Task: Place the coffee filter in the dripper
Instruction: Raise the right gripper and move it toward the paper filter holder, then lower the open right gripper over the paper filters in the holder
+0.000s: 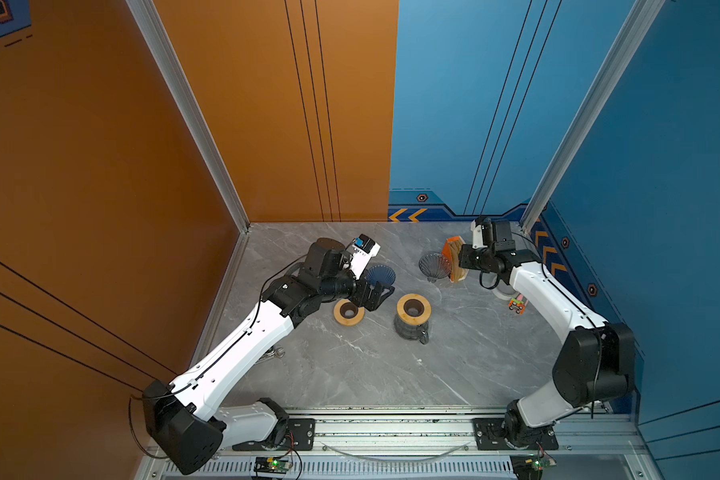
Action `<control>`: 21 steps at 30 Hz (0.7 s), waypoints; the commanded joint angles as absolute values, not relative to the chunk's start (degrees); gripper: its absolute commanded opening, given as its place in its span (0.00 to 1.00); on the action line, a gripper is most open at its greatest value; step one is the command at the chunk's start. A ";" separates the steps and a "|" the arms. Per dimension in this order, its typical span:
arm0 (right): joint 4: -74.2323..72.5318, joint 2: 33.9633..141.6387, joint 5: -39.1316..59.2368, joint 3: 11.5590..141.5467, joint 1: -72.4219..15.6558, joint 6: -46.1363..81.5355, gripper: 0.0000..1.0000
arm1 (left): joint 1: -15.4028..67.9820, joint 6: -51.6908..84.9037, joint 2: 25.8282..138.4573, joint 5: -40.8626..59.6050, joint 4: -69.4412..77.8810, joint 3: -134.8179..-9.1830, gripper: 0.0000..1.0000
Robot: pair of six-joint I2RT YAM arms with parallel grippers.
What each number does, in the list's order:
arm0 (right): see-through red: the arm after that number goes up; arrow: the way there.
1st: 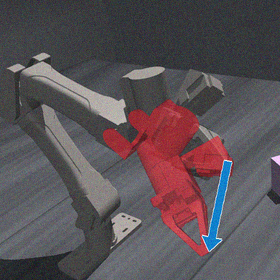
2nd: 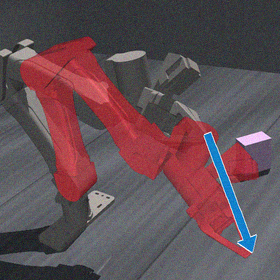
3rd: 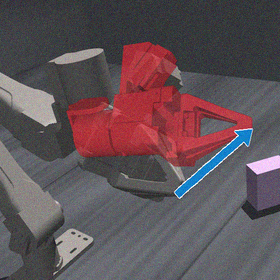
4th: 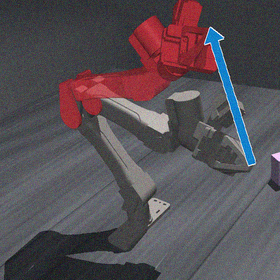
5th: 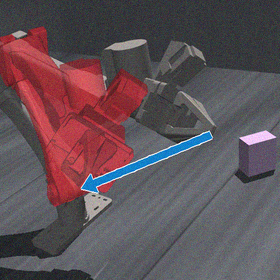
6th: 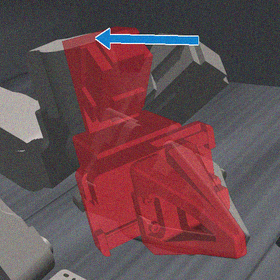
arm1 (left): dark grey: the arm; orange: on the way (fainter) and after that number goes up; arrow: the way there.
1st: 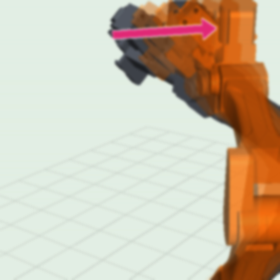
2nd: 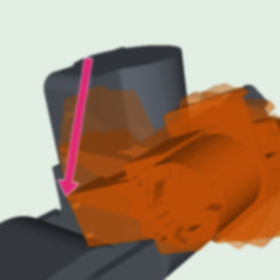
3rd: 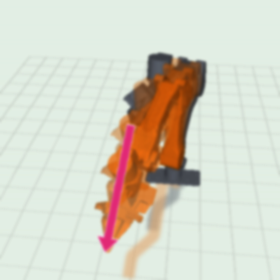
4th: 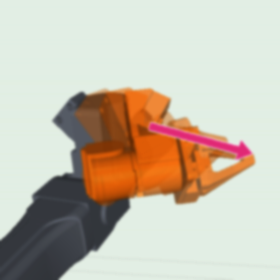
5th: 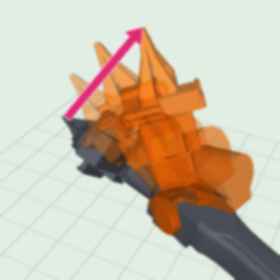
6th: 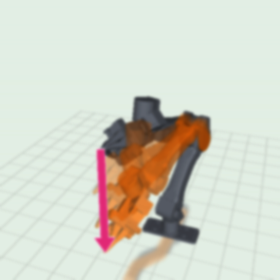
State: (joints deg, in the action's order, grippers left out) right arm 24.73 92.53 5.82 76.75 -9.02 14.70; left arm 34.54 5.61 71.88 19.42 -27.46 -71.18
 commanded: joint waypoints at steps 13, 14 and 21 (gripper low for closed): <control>31.85 109.98 3.59 94.14 -7.37 9.57 0.06 | 35.77 4.35 73.04 18.38 -28.57 -71.37 0.98; 32.05 110.42 4.03 94.44 -7.27 9.01 0.06 | 35.77 4.31 73.11 18.45 -28.58 -71.33 0.98; 35.12 113.30 4.04 98.12 -6.66 3.68 0.04 | 35.77 4.13 73.13 18.79 -28.56 -71.31 0.98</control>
